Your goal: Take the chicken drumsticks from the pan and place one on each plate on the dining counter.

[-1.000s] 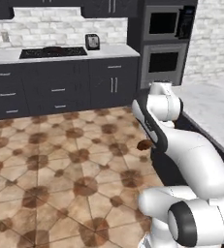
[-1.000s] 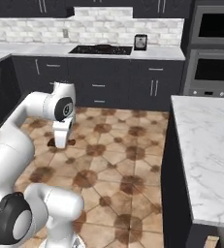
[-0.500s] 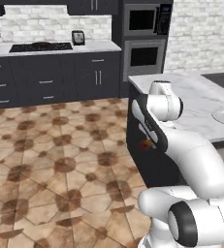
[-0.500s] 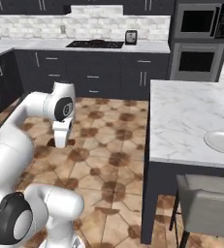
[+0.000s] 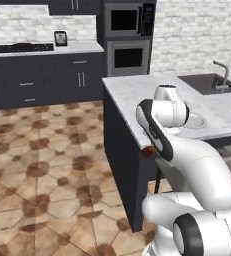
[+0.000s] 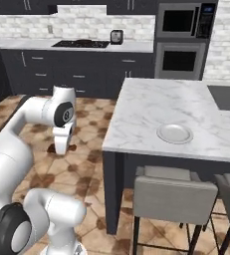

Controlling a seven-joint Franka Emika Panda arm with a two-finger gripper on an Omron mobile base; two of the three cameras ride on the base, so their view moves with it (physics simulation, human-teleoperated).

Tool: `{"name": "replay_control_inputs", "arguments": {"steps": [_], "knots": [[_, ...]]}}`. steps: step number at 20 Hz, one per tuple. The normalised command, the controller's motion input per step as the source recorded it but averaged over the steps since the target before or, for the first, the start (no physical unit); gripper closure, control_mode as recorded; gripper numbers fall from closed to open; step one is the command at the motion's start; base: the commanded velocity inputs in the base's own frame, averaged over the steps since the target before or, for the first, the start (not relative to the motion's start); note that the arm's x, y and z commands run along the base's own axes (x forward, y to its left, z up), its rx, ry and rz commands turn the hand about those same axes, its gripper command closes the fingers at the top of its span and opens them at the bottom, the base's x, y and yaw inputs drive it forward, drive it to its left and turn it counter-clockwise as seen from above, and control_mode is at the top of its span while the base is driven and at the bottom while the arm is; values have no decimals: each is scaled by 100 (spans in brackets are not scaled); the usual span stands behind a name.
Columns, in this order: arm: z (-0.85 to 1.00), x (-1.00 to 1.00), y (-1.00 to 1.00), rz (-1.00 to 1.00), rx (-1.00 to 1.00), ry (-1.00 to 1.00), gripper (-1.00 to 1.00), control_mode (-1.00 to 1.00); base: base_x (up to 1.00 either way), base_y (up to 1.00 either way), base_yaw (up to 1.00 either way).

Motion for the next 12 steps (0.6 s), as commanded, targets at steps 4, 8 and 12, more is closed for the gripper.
{"name": "replay_control_inputs", "arguments": {"steps": [4, 8, 12], "knots": [[0, 0, 0, 0, 0, 0, 100, 100, 0, -100, 0], [0, 0, 0, 0, 0, 0, 100, 100, 0, -100, 0], [0, 0, 0, 0, 0, 0, 100, 100, 0, -99, 0]]}}
